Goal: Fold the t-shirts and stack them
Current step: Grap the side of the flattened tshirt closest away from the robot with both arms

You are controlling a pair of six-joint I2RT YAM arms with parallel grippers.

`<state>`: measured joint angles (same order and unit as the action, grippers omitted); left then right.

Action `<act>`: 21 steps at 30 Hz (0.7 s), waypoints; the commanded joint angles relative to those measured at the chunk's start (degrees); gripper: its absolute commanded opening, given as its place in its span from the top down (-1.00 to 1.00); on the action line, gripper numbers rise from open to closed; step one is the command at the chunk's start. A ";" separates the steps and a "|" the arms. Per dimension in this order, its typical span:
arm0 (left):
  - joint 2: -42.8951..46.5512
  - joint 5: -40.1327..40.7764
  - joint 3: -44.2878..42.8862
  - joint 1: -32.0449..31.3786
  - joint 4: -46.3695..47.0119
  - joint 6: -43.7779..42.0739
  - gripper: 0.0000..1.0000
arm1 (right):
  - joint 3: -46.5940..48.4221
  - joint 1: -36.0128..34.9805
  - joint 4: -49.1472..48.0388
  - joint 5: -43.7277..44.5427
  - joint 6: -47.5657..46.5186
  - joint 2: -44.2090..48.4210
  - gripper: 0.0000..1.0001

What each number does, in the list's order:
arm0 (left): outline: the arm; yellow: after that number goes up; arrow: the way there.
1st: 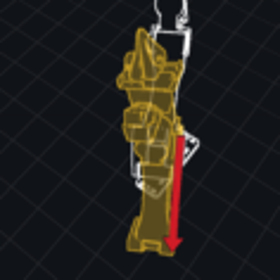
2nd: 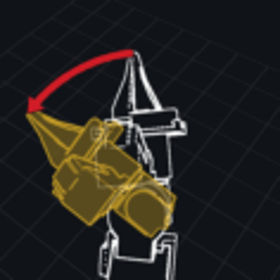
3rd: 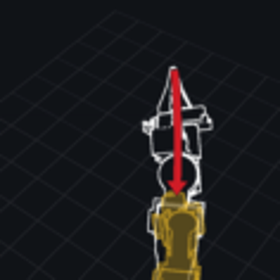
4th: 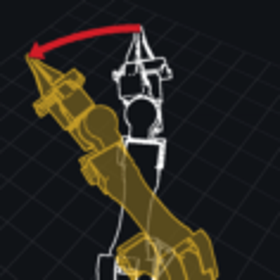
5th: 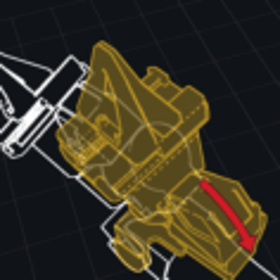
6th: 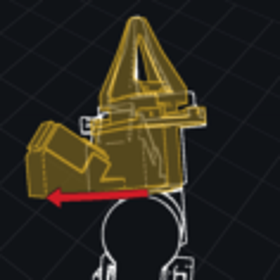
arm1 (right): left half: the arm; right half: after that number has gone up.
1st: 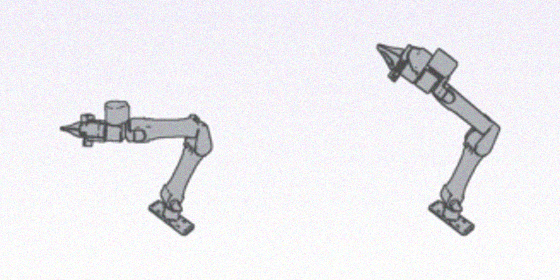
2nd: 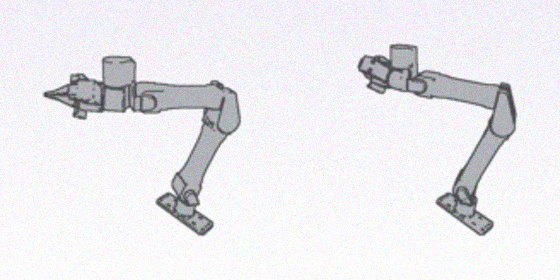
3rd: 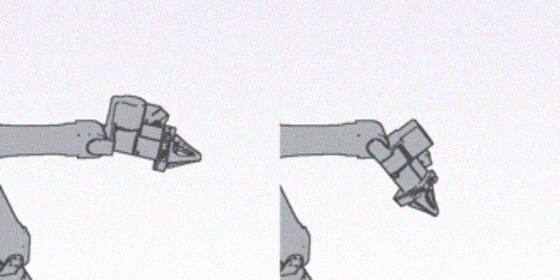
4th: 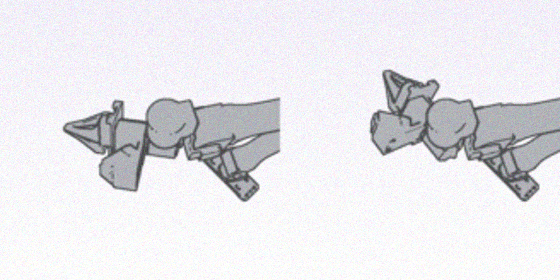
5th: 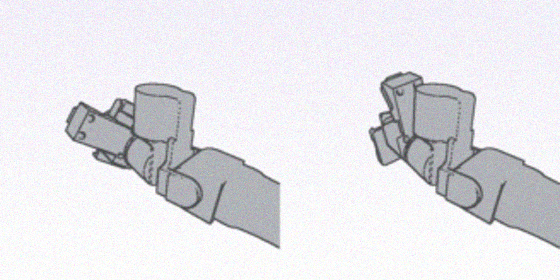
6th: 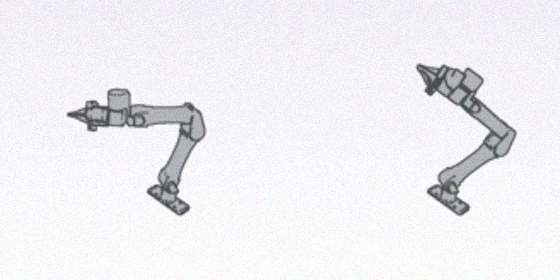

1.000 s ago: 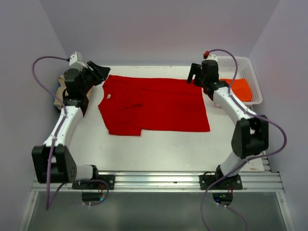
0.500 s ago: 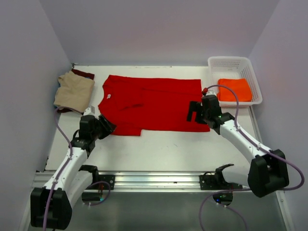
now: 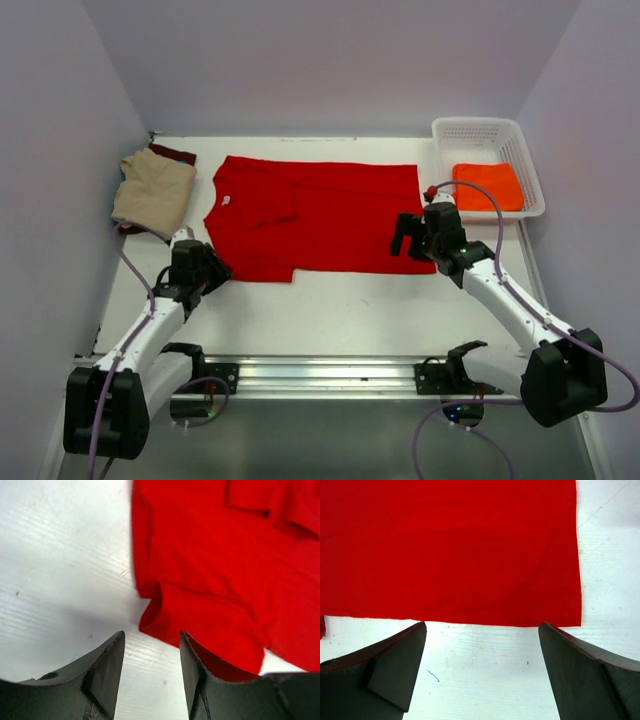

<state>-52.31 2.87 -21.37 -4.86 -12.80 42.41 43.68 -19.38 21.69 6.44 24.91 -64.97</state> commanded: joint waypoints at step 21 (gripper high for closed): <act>-6.31 -8.23 11.96 -0.06 32.13 5.31 0.13 | -3.43 0.13 -5.96 1.82 0.67 -8.06 -0.82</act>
<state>-57.74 -3.03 -10.26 -4.91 10.90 47.13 40.53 -19.38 19.20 6.98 25.10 -72.10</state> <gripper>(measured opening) 0.460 0.930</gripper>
